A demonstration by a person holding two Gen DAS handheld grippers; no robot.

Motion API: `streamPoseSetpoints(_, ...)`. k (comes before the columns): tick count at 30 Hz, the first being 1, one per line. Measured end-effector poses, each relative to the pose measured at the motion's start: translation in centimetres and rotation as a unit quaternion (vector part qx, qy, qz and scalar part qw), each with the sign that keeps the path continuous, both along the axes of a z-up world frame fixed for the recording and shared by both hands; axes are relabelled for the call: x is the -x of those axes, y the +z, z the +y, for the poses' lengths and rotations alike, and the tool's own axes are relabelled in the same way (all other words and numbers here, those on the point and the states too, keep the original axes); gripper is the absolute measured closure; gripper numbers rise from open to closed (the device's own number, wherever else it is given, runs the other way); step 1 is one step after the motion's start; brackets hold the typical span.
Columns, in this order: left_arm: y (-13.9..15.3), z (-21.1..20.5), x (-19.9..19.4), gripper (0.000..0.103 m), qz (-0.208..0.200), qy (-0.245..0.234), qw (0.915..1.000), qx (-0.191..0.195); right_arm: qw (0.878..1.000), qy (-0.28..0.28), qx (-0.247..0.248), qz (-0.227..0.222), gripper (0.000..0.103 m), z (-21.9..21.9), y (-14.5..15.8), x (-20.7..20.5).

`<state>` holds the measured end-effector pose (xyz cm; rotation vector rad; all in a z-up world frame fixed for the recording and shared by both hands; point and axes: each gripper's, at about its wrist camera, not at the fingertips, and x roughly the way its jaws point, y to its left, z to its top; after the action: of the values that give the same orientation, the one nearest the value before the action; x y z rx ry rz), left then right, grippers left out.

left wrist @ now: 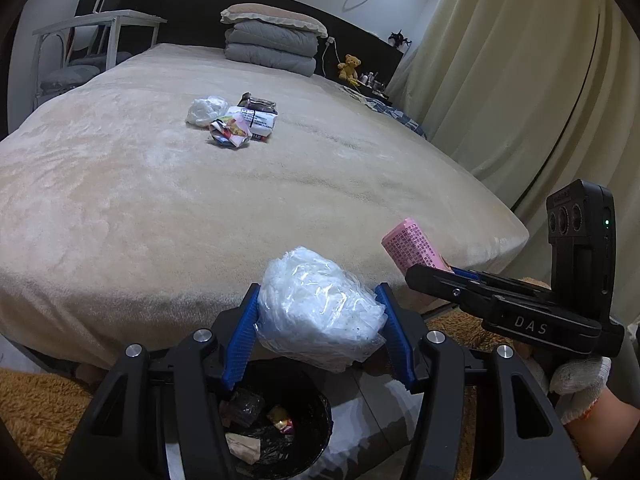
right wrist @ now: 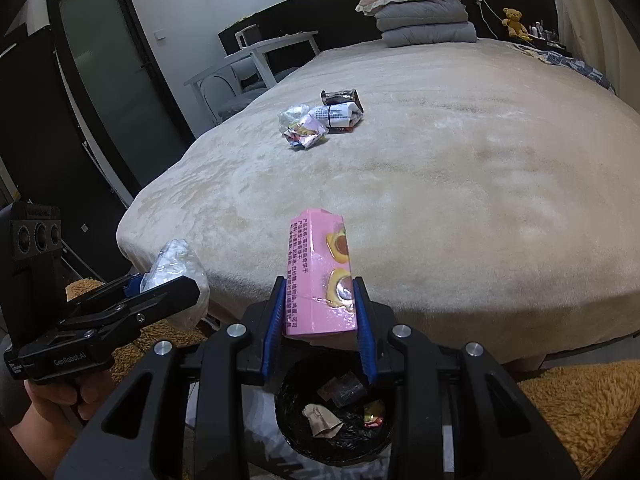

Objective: Collect trash
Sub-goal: 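Carry the white bag and pink box with both tools down over the bin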

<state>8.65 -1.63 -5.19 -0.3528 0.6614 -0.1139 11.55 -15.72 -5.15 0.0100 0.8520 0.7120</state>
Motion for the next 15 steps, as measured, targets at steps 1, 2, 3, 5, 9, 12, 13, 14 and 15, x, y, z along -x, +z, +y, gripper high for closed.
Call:
streamPoseSetpoints(1, -0.2, -0.1, 0.2, 0.048, 0.002, -0.001, 1.0, 0.002, 1.0, 0.0, 0.002, 0.003, 0.069, -0.1, -0.2, 0.2)
streamPoseSetpoints(2, -0.3, -0.3, 0.3, 0.048, 0.005, -0.003, 1.0, 0.006, 1.0, 0.0, 0.003, 0.007, 0.069, -0.1, -0.3, 0.3)
streamPoseSetpoints(3, -0.5, -0.4, 0.4, 0.048, 0.007, -0.004, 0.9999, 0.009, 1.0, 0.0, 0.004, 0.012, 0.069, -0.1, -0.6, 0.5)
streamPoseSetpoints(5, -0.8, -0.5, 0.6, 0.048, 0.013, -0.005, 0.9998, 0.016, 1.0, 0.001, 0.007, 0.022, 0.069, -0.2, -1.0, 0.6)
streamPoseSetpoints(9, -1.8, -0.8, 0.9, 0.048, 0.031, -0.008, 0.999, 0.033, 0.999, 0.002, 0.014, 0.047, 0.069, -0.3, -2.0, 0.7)
streamPoseSetpoints(12, -2.6, -1.0, 1.0, 0.048, 0.048, -0.008, 0.998, 0.041, 0.997, 0.001, 0.022, 0.074, 0.069, -0.3, -3.0, 0.6)
streamPoseSetpoints(13, -2.9, -1.0, 1.0, 0.048, 0.054, -0.009, 0.9975, 0.044, 0.996, 0.002, 0.024, 0.083, 0.069, -0.3, -3.3, 0.6)
streamPoseSetpoints(14, -3.2, -1.1, 0.9, 0.048, 0.061, -0.01, 0.997, 0.047, 0.995, 0.003, 0.025, 0.093, 0.069, -0.3, -3.7, 0.5)
streamPoseSetpoints(15, -3.5, -1.1, 0.9, 0.048, 0.068, -0.011, 0.9965, 0.048, 0.994, 0.004, 0.028, 0.102, 0.069, -0.2, -4.0, 0.5)
